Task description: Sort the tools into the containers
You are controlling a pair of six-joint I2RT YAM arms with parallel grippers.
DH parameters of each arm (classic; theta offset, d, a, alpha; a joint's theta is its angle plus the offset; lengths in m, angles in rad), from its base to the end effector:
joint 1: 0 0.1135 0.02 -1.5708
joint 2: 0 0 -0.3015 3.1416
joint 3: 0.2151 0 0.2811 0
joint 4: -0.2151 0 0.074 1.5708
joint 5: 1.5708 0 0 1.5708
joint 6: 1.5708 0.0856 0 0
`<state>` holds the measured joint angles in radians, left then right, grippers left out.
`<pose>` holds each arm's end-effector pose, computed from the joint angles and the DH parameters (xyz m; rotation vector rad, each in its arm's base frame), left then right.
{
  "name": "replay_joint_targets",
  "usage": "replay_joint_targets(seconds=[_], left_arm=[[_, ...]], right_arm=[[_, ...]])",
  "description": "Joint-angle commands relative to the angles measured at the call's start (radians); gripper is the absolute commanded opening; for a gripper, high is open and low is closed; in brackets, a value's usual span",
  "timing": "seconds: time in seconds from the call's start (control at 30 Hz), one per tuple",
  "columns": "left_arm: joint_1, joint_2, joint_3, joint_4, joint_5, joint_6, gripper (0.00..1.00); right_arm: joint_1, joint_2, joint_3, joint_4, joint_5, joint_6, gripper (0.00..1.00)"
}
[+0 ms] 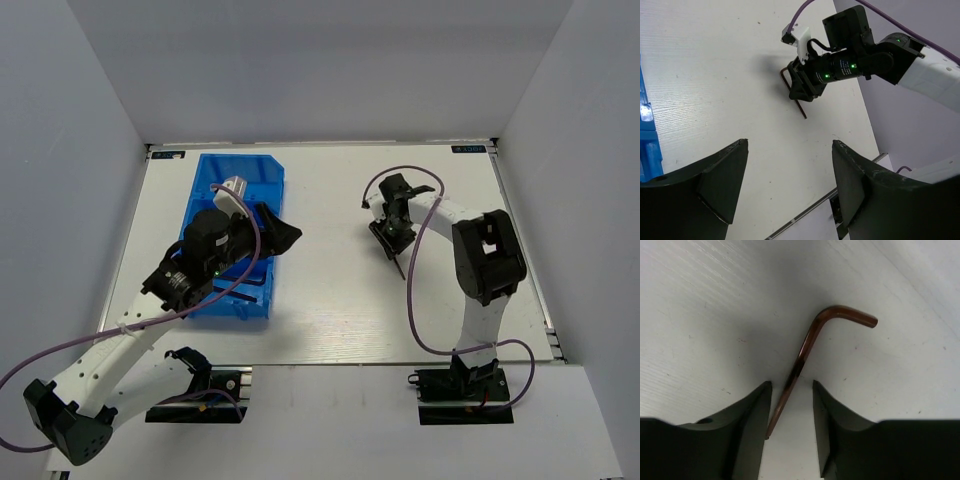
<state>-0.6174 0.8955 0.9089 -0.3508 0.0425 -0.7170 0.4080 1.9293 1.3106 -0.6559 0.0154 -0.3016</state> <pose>0.2065 -0.1511 0.3597 -0.0702 2.0216 -0.9210 0.3960 0.1698 0.1328 -0.9853 2.6689 0.0007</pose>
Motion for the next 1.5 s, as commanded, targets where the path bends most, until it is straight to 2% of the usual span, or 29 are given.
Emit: replay_joint_targets(seconds=[0.0, 0.1, 0.2, 0.3, 0.37, 0.5, 0.9, 1.0, 1.1, 1.13, 1.2, 1.23, 1.27, 1.37, 1.47], left_arm=[[-0.001, -0.020, 0.010, -0.007, -0.001, -0.006, 0.78], [-0.001, -0.020, 0.019, -0.007, -0.001, -0.006, 0.78], [-0.001, -0.020, 0.028, -0.007, -0.010, 0.004, 0.78], [-0.001, -0.010, 0.028, -0.007, -0.010, 0.004, 0.78], [-0.001, -0.001, 0.038, -0.007, -0.010, 0.004, 0.78], [-0.001, -0.001, 0.038, -0.007, -0.010, 0.004, 0.78], [-0.001, -0.043, 0.038, -0.017, -0.038, 0.004, 0.78], [-0.001, -0.061, 0.038, -0.017, -0.038, 0.013, 0.78], [-0.001, -0.085, 0.038, 0.012, -0.038, 0.033, 0.79], [-0.001, -0.086, 0.051, 0.021, -0.049, 0.043, 0.79], [-0.001, -0.096, 0.070, 0.021, -0.049, 0.071, 0.79], [-0.001, -0.096, 0.085, 0.021, -0.049, 0.071, 0.79], [-0.001, -0.107, 0.094, 0.021, -0.049, 0.082, 0.79], [-0.001, -0.118, 0.108, -0.008, -0.069, 0.091, 0.79], [-0.001, -0.162, 0.108, -0.033, -0.092, 0.091, 0.79]], right_arm=[[-0.024, 0.051, 0.033, -0.046, -0.087, -0.007, 0.38], [-0.040, 0.080, 0.049, -0.091, -0.216, -0.007, 0.32], [-0.044, 0.097, 0.038, -0.125, -0.279, -0.005, 0.29], [-0.043, 0.105, 0.012, -0.106, -0.269, 0.002, 0.17], [-0.032, 0.103, -0.005, -0.082, -0.235, 0.009, 0.00], [-0.023, 0.088, -0.010, -0.054, -0.181, 0.028, 0.00], [0.045, 0.060, 0.283, -0.137, -0.394, 0.047, 0.00], [0.081, 0.045, 0.338, -0.129, -0.489, 0.050, 0.00], [0.178, 0.054, 0.450, -0.111, -0.706, 0.059, 0.00], [0.178, 0.063, 0.469, -0.082, -0.707, 0.059, 0.00], [0.245, 0.076, 0.524, -0.041, -0.839, 0.077, 0.00], [0.268, 0.086, 0.530, 0.072, -0.863, 0.094, 0.00], [0.329, 0.091, 0.562, 0.106, -0.903, 0.137, 0.00], [0.423, 0.163, 0.639, 0.242, -0.917, 0.182, 0.00], [0.469, 0.252, 0.708, 0.388, -0.875, 0.332, 0.00]])
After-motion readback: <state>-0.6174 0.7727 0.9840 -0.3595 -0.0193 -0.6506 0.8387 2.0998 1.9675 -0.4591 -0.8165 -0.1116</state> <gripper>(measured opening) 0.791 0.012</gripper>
